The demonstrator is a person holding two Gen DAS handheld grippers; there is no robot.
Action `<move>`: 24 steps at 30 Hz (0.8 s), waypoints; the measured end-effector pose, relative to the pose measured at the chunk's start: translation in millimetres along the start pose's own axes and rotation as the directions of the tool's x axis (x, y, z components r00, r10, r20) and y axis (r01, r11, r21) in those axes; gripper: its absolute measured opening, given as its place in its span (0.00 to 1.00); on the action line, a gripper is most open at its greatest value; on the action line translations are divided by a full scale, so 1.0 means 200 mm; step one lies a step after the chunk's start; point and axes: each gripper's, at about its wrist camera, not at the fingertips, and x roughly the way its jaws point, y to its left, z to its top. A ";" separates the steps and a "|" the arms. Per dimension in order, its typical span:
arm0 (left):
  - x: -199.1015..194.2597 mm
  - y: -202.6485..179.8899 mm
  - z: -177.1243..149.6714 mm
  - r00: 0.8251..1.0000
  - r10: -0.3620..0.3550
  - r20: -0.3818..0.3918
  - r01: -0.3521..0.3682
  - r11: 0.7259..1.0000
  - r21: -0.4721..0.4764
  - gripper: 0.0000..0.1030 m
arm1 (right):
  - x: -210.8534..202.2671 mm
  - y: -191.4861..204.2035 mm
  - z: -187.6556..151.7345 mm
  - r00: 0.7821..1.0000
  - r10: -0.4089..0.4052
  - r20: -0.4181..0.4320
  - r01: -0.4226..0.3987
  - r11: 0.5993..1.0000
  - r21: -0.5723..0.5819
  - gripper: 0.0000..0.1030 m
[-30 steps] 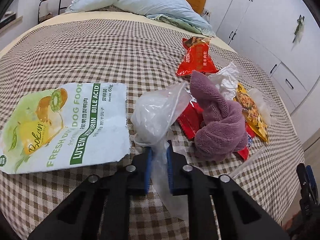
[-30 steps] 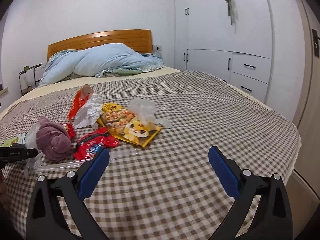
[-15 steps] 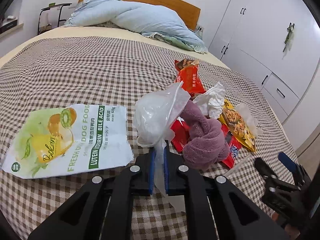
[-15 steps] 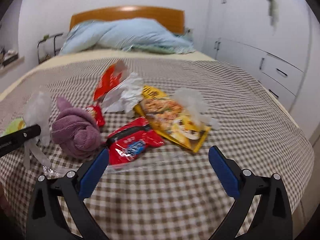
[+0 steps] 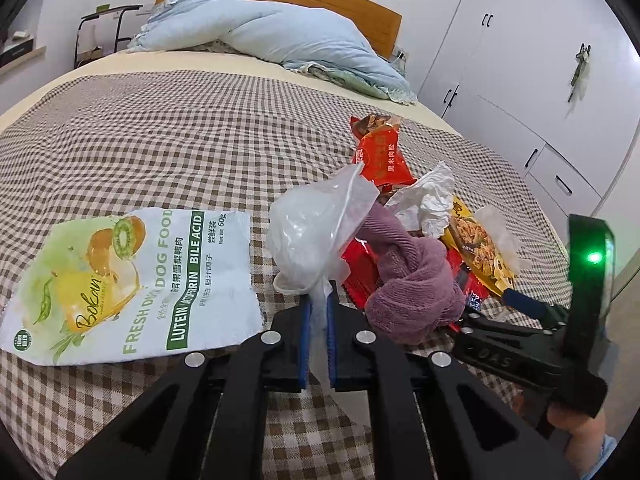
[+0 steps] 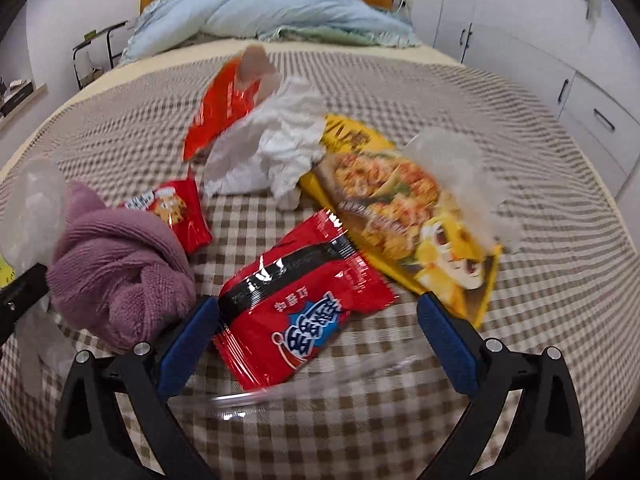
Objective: Collect trash
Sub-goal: 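Grasp the red snack wrapper with the right tool and lift it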
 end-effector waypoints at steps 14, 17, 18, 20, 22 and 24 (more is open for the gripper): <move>0.00 0.02 -0.01 1.000 -0.009 -0.009 0.009 1.000 -0.007 0.04 | -0.06 -0.03 -0.04 0.993 0.110 0.053 -0.112 0.993 0.044 0.24; 0.00 0.02 -0.02 1.000 -0.011 -0.011 0.011 1.000 -0.004 0.04 | -0.12 -0.03 -0.04 0.989 0.108 0.103 -0.113 0.993 0.038 0.21; 0.00 0.01 -0.02 1.000 -0.013 -0.012 0.013 1.000 -0.003 0.04 | -0.13 -0.03 -0.05 0.988 0.102 0.114 -0.107 0.994 0.032 0.20; -0.01 0.01 -0.02 1.000 -0.017 -0.011 0.017 1.000 -0.002 0.04 | -0.16 -0.03 -0.05 0.986 0.098 0.134 -0.102 0.994 0.027 0.20; -0.02 0.01 -0.02 1.000 -0.022 -0.006 0.022 1.000 0.001 0.04 | -0.17 -0.04 -0.05 0.985 0.089 0.150 -0.094 0.995 0.027 0.20; -0.03 0.00 -0.02 1.000 -0.028 -0.001 0.028 1.000 0.006 0.04 | -0.20 -0.04 -0.05 0.983 0.076 0.168 -0.083 0.996 0.035 0.20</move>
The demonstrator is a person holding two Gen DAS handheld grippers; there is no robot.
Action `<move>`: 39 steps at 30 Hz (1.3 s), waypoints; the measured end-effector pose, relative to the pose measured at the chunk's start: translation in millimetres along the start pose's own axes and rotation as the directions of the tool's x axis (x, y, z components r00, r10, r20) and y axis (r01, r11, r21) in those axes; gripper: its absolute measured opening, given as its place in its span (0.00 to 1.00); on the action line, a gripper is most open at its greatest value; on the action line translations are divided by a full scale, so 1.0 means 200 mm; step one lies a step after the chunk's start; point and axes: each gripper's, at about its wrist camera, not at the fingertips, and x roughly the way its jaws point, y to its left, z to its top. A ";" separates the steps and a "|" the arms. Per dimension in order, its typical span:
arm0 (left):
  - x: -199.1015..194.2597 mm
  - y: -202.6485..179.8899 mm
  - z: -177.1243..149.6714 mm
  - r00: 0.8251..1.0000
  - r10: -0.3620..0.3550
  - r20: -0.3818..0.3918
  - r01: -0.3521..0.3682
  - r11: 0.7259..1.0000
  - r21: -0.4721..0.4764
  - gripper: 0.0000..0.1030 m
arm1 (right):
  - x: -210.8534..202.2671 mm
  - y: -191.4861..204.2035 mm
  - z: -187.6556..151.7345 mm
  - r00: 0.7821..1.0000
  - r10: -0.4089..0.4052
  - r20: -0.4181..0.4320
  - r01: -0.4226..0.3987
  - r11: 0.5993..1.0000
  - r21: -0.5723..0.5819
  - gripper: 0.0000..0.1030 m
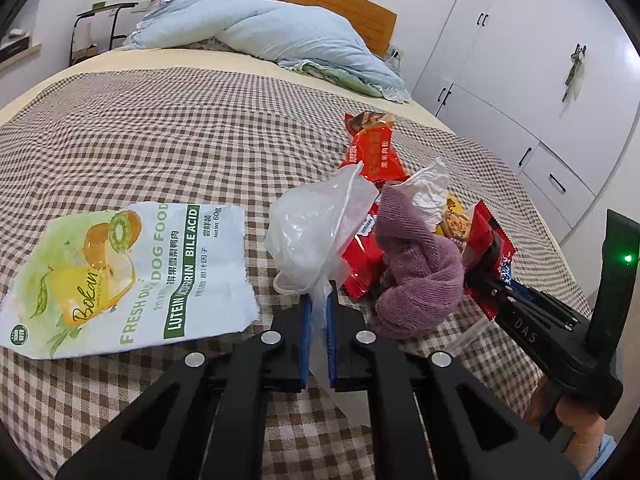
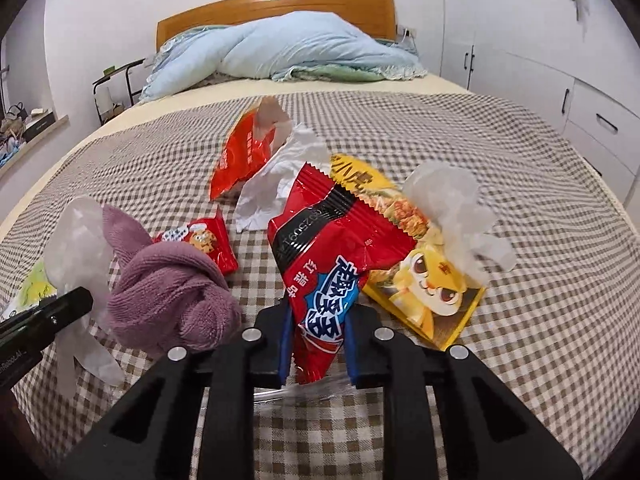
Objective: Collect trash
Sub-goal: 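Grasp the red snack wrapper with the right tool and lift it, then carry the clear bag and red wrapper down to the trash bag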
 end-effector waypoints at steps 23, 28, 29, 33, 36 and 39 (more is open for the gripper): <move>-0.27 -0.09 -0.07 0.996 -0.059 0.070 0.059 0.998 0.013 0.04 | -0.40 -0.02 -0.06 0.978 0.040 0.205 -0.032 0.999 -0.038 0.20; -0.37 -0.15 -0.13 0.996 -0.068 0.064 0.067 0.998 0.014 0.04 | -0.51 -0.04 -0.14 0.973 0.072 0.219 -0.068 0.997 -0.026 0.20; -0.40 -0.17 -0.14 0.996 -0.066 0.065 0.065 0.998 0.022 0.04 | -0.52 -0.05 -0.16 0.973 0.075 0.220 -0.072 0.997 -0.019 0.20; -0.53 -0.24 -0.19 0.995 -0.053 0.079 0.048 0.997 0.062 0.04 | -0.58 -0.07 -0.21 0.972 0.087 0.217 -0.089 0.996 -0.002 0.20; -0.59 -0.27 -0.22 0.996 -0.040 0.082 0.033 0.996 0.081 0.04 | -0.63 -0.10 -0.26 0.972 0.091 0.216 -0.095 0.995 0.008 0.20; -0.67 -0.28 -0.27 0.996 -0.033 0.083 0.026 0.996 0.083 0.04 | -0.68 -0.11 -0.33 0.972 0.098 0.213 -0.103 0.995 0.012 0.20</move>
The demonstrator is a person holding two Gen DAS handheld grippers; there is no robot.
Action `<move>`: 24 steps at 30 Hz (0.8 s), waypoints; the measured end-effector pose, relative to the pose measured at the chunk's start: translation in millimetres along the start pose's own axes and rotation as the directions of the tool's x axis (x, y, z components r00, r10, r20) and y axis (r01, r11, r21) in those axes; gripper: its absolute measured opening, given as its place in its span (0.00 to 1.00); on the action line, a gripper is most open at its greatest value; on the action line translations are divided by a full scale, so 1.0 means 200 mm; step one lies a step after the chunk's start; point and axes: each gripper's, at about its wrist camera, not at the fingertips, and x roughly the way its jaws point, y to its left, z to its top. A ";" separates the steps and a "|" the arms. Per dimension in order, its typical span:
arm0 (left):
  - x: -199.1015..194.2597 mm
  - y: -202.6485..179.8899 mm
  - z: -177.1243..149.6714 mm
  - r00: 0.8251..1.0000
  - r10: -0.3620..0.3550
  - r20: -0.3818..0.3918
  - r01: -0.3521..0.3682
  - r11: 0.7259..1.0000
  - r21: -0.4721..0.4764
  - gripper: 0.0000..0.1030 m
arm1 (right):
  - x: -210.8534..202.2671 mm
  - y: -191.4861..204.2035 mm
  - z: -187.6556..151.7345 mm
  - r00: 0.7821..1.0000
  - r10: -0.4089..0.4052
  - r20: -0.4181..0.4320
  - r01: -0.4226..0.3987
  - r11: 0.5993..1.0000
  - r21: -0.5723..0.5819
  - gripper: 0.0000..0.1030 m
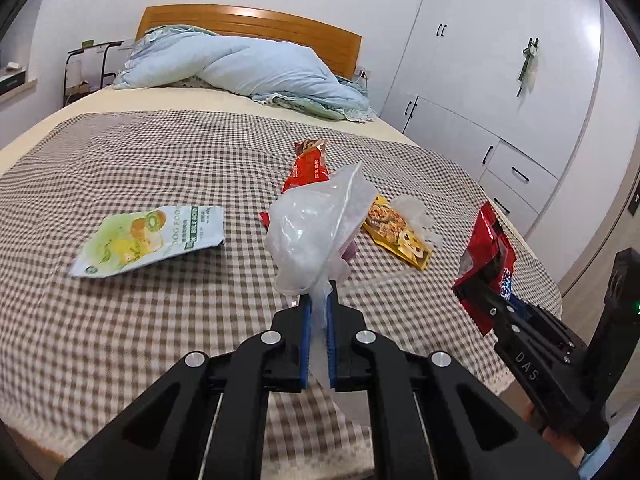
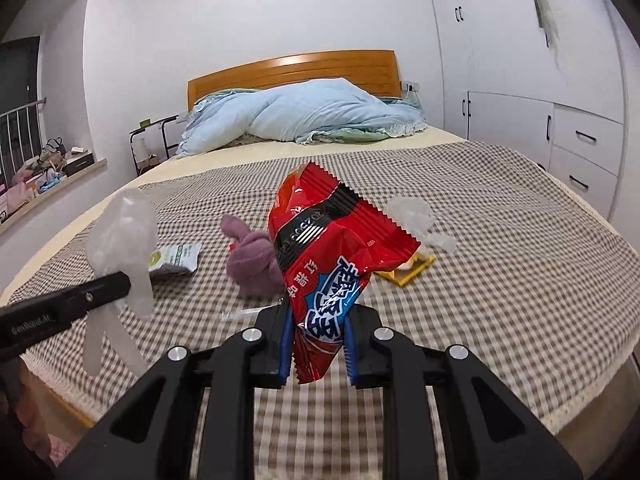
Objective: Collect trash
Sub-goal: 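Carry the clear bag and red wrapper down to the trash bag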
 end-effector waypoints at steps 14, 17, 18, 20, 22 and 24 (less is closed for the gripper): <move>-0.23 -0.03 -0.18 1.000 0.019 -0.016 -0.019 1.000 -0.002 0.04 | -0.25 0.05 -0.20 1.000 0.027 -0.013 -0.028 0.999 -0.017 0.20; -0.26 -0.04 -0.23 0.999 0.017 -0.029 -0.017 1.000 0.008 0.04 | -0.29 0.06 -0.25 0.999 0.033 -0.027 -0.034 0.999 -0.019 0.20; -0.27 -0.05 -0.25 0.999 0.014 -0.035 -0.014 1.000 0.013 0.04 | -0.31 0.07 -0.27 0.999 0.034 -0.031 -0.034 0.999 -0.022 0.20; -0.28 -0.06 -0.27 0.999 0.010 -0.043 -0.010 1.000 0.019 0.04 | -0.34 0.08 -0.30 0.999 0.033 -0.039 -0.034 0.999 -0.031 0.20; -0.29 -0.08 -0.31 0.999 0.005 -0.054 -0.004 1.000 0.027 0.04 | -0.37 0.09 -0.34 0.998 0.034 -0.048 -0.036 0.999 -0.036 0.20; -0.30 -0.09 -0.34 0.998 0.001 -0.063 0.001 0.999 0.034 0.04 | -0.39 0.09 -0.37 0.997 0.036 -0.062 -0.038 0.999 -0.037 0.20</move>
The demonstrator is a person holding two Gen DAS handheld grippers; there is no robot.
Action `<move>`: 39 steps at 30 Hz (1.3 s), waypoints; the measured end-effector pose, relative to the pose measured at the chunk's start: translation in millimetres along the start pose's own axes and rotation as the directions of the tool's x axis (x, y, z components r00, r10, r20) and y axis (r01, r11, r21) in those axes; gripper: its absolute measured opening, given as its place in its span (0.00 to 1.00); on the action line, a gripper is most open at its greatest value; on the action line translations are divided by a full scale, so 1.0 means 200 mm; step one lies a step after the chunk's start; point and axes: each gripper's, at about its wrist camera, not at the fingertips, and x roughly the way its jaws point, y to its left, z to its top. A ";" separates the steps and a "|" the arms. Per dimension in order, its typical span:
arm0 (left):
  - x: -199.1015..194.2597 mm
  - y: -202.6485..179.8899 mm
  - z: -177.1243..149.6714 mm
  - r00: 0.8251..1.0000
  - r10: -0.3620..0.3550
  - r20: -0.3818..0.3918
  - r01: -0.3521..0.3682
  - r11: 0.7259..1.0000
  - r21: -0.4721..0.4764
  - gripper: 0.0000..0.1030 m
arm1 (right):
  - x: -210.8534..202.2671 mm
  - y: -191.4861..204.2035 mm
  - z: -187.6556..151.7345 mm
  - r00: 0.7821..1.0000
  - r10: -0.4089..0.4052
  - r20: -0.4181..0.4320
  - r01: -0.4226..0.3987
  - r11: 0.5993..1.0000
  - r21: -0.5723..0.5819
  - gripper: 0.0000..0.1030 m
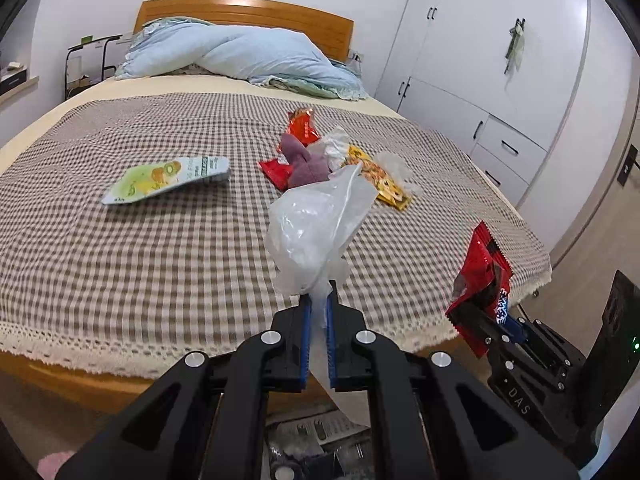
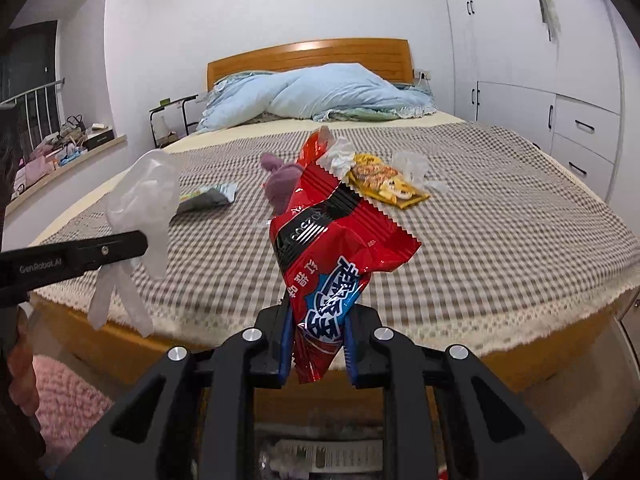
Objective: Collect trash
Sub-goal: 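Carry the clear bag and red wrapper down to the trash bag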
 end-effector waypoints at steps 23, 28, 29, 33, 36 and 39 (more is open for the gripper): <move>-0.02 -0.05 -0.31 0.993 -0.039 -0.110 0.046 0.997 0.067 0.04 | -0.10 0.07 -0.35 0.987 0.004 -0.159 -0.010 0.999 -0.033 0.20; 0.01 -0.04 -0.39 0.988 -0.036 -0.151 0.048 0.996 0.072 0.04 | -0.09 0.07 -0.39 0.981 0.001 -0.196 -0.006 1.000 -0.027 0.20; 0.02 -0.04 -0.40 0.987 -0.036 -0.158 0.048 0.996 0.073 0.04 | -0.08 0.07 -0.40 0.979 0.001 -0.205 -0.006 1.000 -0.025 0.20; 0.04 -0.02 -0.47 0.981 -0.030 -0.193 0.046 0.996 0.076 0.04 | -0.06 0.07 -0.45 0.970 -0.001 -0.243 -0.004 1.000 -0.022 0.20; 0.06 -0.01 -0.50 0.976 -0.029 -0.215 0.046 0.996 0.076 0.04 | -0.04 0.06 -0.47 0.960 -0.002 -0.280 -0.003 1.000 -0.017 0.20; 0.08 0.00 -0.53 0.971 -0.027 -0.238 0.046 0.996 0.077 0.04 | -0.02 0.07 -0.50 0.948 -0.011 -0.318 0.004 1.000 -0.022 0.20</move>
